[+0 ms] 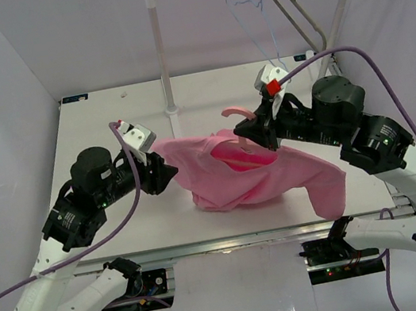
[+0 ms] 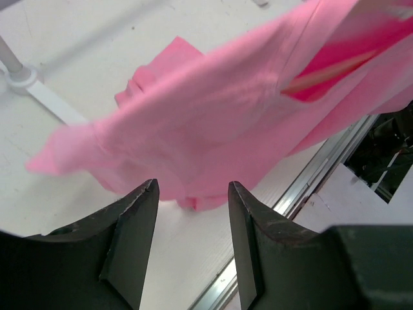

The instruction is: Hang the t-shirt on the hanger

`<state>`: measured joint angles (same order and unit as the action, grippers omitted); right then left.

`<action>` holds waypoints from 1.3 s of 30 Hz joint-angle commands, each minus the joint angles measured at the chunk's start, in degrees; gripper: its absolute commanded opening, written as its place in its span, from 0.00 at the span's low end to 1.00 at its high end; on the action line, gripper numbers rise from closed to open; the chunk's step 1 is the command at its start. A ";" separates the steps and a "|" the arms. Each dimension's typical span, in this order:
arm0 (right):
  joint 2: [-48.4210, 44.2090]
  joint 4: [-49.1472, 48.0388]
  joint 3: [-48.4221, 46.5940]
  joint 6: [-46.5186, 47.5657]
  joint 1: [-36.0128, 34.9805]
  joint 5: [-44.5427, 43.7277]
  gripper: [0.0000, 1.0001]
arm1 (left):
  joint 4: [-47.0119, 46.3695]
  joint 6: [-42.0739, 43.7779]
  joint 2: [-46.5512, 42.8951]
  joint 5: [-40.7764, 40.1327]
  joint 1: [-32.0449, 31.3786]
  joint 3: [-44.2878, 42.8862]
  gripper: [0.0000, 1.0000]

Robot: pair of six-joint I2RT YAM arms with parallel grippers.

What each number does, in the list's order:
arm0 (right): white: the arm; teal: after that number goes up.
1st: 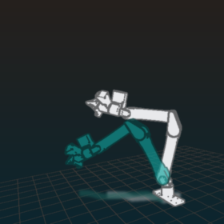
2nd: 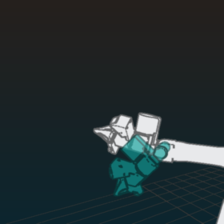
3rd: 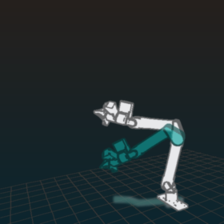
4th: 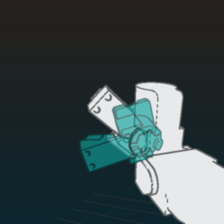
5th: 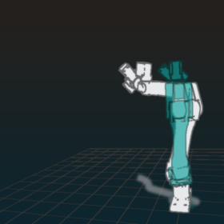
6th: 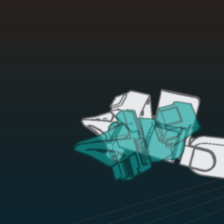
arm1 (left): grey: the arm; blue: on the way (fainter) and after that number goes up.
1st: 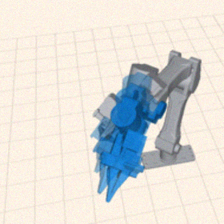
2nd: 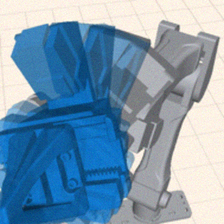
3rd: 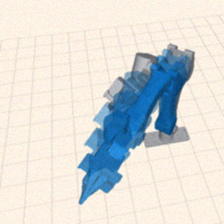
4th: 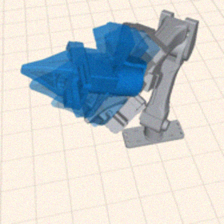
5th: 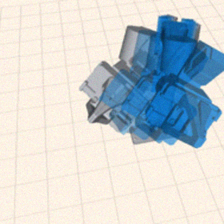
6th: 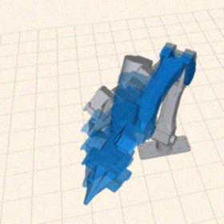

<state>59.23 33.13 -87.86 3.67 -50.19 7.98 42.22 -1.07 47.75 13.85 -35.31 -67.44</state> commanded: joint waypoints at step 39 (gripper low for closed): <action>-3.65 -3.31 -4.81 -4.66 0.14 9.96 0.08 | -1.68 -1.40 -5.03 -11.61 0.07 5.70 0.00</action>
<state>58.01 34.49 -92.84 -1.12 -50.19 17.75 41.84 -0.71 43.46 4.16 -35.33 -61.61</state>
